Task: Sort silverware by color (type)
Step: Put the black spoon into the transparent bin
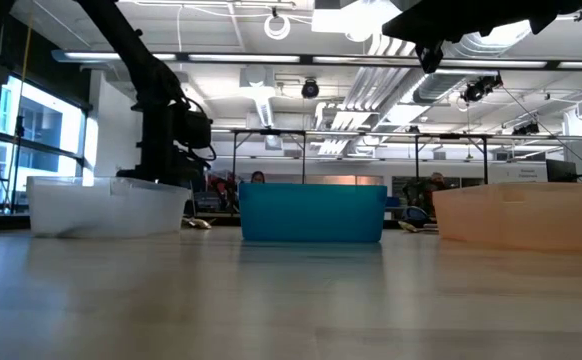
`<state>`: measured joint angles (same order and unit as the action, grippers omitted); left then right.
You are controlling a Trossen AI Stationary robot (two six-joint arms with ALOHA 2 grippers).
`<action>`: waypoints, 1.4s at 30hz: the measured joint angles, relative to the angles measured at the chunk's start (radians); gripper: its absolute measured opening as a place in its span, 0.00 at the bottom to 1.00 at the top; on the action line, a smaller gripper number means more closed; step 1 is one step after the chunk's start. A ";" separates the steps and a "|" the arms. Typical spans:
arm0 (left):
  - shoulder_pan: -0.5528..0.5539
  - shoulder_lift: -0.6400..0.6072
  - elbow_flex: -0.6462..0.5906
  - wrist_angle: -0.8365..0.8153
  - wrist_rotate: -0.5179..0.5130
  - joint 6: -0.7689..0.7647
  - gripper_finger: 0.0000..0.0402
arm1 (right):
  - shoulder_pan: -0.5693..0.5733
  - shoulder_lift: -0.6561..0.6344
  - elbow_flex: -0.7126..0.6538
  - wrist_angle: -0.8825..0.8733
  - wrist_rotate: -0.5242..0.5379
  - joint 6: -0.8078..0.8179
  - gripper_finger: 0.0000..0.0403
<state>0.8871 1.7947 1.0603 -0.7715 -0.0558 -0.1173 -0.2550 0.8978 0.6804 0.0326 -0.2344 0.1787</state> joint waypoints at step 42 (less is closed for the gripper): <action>0.001 -0.240 -0.005 0.014 0.030 0.034 0.00 | 0.000 0.000 0.000 0.000 0.000 -0.003 0.00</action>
<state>0.8879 1.5549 1.0554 -0.7578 -0.0254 -0.0836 -0.2550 0.8978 0.6804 0.0325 -0.2344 0.1761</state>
